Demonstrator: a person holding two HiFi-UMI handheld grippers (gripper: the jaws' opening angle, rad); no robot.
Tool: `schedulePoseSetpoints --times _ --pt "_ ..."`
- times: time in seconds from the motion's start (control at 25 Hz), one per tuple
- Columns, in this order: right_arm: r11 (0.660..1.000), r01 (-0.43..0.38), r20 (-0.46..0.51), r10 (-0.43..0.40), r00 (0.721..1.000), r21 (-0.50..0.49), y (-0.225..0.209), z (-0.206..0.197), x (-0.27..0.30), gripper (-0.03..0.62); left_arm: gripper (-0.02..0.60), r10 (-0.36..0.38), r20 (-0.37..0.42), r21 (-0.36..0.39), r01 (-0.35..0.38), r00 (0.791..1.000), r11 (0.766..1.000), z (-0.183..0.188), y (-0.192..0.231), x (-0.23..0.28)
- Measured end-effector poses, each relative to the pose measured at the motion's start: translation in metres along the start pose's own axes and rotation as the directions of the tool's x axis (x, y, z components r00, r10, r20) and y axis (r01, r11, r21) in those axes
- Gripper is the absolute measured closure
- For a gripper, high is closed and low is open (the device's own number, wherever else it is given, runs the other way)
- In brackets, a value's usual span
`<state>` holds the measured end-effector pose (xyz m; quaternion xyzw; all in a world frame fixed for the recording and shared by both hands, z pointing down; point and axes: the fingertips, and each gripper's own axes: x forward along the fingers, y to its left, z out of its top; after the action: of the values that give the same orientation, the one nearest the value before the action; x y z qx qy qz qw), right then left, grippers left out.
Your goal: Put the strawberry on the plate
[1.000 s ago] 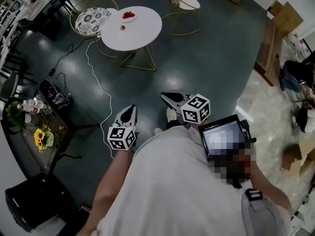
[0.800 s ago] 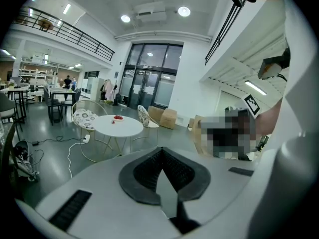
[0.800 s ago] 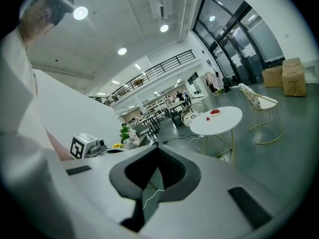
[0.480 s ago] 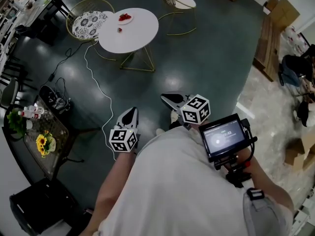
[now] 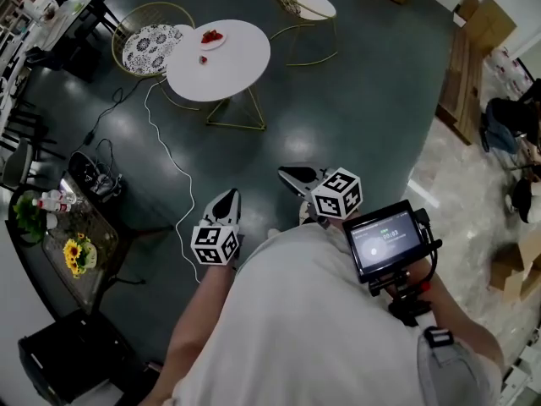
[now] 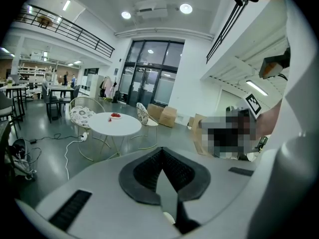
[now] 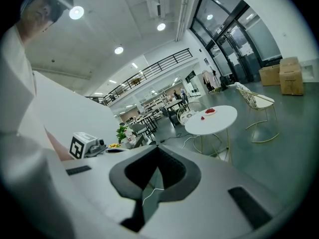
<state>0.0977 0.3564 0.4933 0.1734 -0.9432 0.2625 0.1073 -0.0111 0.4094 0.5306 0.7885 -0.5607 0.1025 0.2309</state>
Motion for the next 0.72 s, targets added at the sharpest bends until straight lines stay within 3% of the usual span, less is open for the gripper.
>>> schedulePoseSetpoints --times 0.28,0.52,0.72 --pt "0.999 -0.009 0.0 0.009 1.0 0.038 -0.031 0.01 -0.006 0.586 0.575 0.008 -0.03 -0.003 -0.009 1.0 1.0 0.011 -0.007 0.027" --pt "0.997 -0.044 -0.005 0.044 0.999 0.061 -0.102 0.036 -0.017 0.586 0.575 0.042 -0.052 -0.009 -0.042 0.998 0.999 0.037 -0.022 0.098" --pt "0.997 -0.055 -0.006 0.056 0.998 0.057 -0.097 0.033 -0.015 0.586 0.574 0.051 -0.046 0.0 -0.051 0.998 0.999 0.041 -0.02 0.094"
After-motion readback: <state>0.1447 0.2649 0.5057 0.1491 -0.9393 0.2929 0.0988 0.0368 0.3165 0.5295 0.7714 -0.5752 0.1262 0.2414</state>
